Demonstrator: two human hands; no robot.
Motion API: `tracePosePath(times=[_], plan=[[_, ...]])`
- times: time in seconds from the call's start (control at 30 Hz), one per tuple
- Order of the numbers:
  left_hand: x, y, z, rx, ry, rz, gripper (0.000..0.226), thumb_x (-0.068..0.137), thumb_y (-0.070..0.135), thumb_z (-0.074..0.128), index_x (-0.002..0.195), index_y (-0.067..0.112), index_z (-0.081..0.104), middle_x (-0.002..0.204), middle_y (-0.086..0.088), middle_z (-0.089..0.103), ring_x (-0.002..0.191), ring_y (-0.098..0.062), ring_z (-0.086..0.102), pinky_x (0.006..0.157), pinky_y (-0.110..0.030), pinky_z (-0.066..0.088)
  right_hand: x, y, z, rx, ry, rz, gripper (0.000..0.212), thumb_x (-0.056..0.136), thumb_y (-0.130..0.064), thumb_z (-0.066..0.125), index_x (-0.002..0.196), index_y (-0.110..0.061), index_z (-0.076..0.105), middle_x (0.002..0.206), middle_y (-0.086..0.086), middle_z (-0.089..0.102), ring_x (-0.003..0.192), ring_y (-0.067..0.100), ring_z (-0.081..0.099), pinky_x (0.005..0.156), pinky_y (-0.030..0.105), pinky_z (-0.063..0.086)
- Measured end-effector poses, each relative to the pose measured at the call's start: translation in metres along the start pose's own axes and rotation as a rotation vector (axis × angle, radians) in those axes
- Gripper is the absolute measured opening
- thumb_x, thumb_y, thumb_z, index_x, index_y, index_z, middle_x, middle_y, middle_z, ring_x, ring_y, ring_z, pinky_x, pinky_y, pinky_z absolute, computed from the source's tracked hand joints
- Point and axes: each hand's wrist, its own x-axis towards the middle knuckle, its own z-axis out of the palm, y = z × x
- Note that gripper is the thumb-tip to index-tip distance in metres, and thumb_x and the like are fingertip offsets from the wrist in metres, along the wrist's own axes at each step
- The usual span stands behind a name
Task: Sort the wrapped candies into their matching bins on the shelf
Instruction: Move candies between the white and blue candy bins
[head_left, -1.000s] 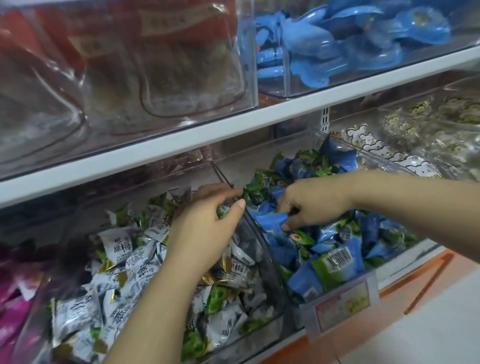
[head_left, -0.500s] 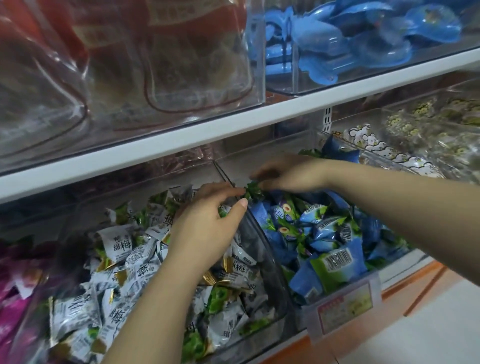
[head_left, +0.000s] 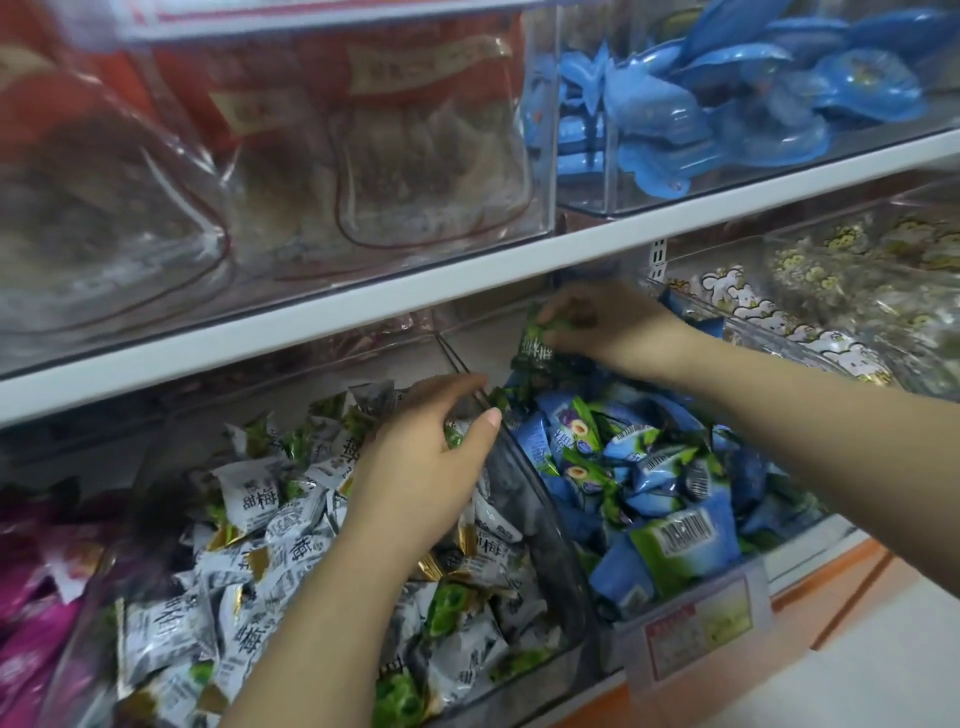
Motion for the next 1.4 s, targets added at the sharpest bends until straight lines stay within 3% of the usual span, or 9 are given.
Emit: tracePosePath(times=[0.1, 0.2, 0.37, 0.6, 0.73, 0.93, 1.17, 1.3, 1.4], plan=[[-0.001, 0.01, -0.001, -0.155, 0.122, -0.045, 0.038, 0.092, 0.044, 0.051, 0.129, 0.04, 0.05, 0.097, 0.002, 0.065, 0.066, -0.008, 0.056, 0.047, -0.007, 0.034, -0.019, -0.021, -0.008, 0.363, -0.007, 0.006, 0.021, 0.08, -0.008, 0.072, 0.089, -0.021, 0.06, 0.092, 0.002, 0.066, 0.083, 0.01, 0.063, 0.076, 0.018, 0.053], [-0.002, 0.02, -0.004, -0.311, 0.179, -0.029, 0.035, 0.089, 0.043, 0.054, 0.124, 0.038, 0.051, 0.096, 0.029, 0.057, 0.079, 0.021, 0.053, 0.06, 0.004, 0.035, -0.032, -0.044, -0.001, 0.484, -0.098, -0.081, 0.025, 0.076, 0.002, 0.073, 0.088, -0.015, 0.058, 0.083, 0.01, 0.064, 0.075, 0.012, 0.061, 0.069, 0.014, 0.051], [0.003, 0.014, -0.004, -0.371, 0.256, -0.094, 0.037, 0.087, 0.038, 0.061, 0.124, 0.034, 0.057, 0.101, 0.024, 0.062, 0.09, 0.01, 0.057, 0.067, -0.002, 0.041, -0.027, -0.043, 0.01, 0.54, -0.182, -0.069, 0.016, 0.082, -0.006, 0.069, 0.091, -0.016, 0.06, 0.086, 0.006, 0.067, 0.079, 0.016, 0.066, 0.081, 0.028, 0.055], [0.009, 0.0, -0.009, -0.449, 0.34, -0.178, 0.017, 0.093, 0.026, 0.058, 0.097, 0.041, 0.05, 0.061, 0.032, 0.058, 0.051, 0.02, 0.051, 0.046, 0.001, 0.037, 0.013, -0.007, 0.027, 0.047, -0.269, -0.06, 0.039, 0.087, -0.011, 0.065, 0.126, -0.009, 0.057, 0.115, 0.003, 0.064, 0.094, 0.005, 0.059, 0.081, 0.005, 0.045], [0.012, -0.003, -0.007, -0.444, 0.311, -0.17, 0.02, 0.094, 0.028, 0.056, 0.095, 0.044, 0.044, 0.055, 0.047, 0.048, 0.045, 0.021, 0.047, 0.045, 0.0, 0.036, 0.032, 0.003, 0.055, -0.155, -0.358, -0.093, 0.042, 0.087, -0.012, 0.064, 0.129, -0.01, 0.055, 0.126, 0.004, 0.06, 0.11, 0.012, 0.056, 0.092, 0.018, 0.043], [0.016, -0.01, -0.005, -0.48, 0.322, -0.206, 0.021, 0.093, 0.03, 0.057, 0.111, 0.039, 0.051, 0.057, 0.039, 0.056, 0.044, 0.018, 0.048, 0.043, -0.001, 0.035, 0.042, 0.013, 0.08, -0.361, -0.465, -0.087, 0.013, 0.085, -0.011, 0.063, 0.082, -0.021, 0.057, 0.085, -0.01, 0.051, 0.087, 0.011, 0.049, 0.067, 0.018, 0.032], [0.011, -0.006, -0.007, -0.457, 0.315, -0.225, 0.03, 0.093, 0.029, 0.058, 0.122, 0.028, 0.053, 0.056, 0.032, 0.059, 0.042, 0.014, 0.049, 0.041, -0.001, 0.036, 0.036, 0.008, 0.048, -0.282, -0.211, -0.165, 0.013, 0.08, -0.025, 0.073, 0.088, -0.016, 0.07, 0.086, -0.006, 0.064, 0.084, 0.009, 0.057, 0.066, 0.021, 0.039], [-0.002, 0.004, -0.016, -0.288, 0.335, -0.181, 0.045, 0.091, 0.039, 0.057, 0.134, 0.03, 0.049, 0.113, 0.013, 0.064, 0.072, 0.005, 0.055, 0.055, -0.003, 0.039, 0.008, -0.009, 0.019, -0.203, -0.093, -0.142, 0.011, 0.079, -0.031, 0.074, 0.077, -0.027, 0.064, 0.07, -0.02, 0.057, 0.067, 0.001, 0.052, 0.058, 0.009, 0.035], [-0.019, 0.011, -0.03, -0.225, 0.358, -0.115, 0.041, 0.092, 0.037, 0.057, 0.131, 0.026, 0.053, 0.08, 0.004, 0.067, 0.049, 0.004, 0.05, 0.044, -0.006, 0.033, -0.027, -0.025, 0.008, -0.101, 0.015, -0.143, 0.017, 0.079, -0.027, 0.074, 0.073, -0.026, 0.058, 0.069, -0.014, 0.058, 0.064, 0.002, 0.052, 0.059, 0.013, 0.037]])
